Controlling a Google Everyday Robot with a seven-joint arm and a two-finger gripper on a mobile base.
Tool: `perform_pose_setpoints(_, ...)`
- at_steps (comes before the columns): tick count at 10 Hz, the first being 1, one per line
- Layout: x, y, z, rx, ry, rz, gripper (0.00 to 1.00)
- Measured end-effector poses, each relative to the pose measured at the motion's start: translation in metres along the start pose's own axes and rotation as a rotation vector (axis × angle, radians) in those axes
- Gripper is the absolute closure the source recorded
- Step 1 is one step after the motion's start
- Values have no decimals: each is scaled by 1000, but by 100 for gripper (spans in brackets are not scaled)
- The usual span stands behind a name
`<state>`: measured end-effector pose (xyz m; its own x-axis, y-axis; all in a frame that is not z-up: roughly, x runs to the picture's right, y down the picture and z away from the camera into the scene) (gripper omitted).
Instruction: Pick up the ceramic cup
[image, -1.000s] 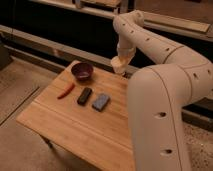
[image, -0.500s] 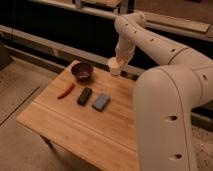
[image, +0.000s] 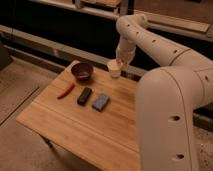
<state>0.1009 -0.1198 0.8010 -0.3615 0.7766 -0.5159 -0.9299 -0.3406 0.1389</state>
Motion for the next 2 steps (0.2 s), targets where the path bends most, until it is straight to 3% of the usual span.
perform_pose_setpoints(2,1,-1,2,6,9,-16,100)
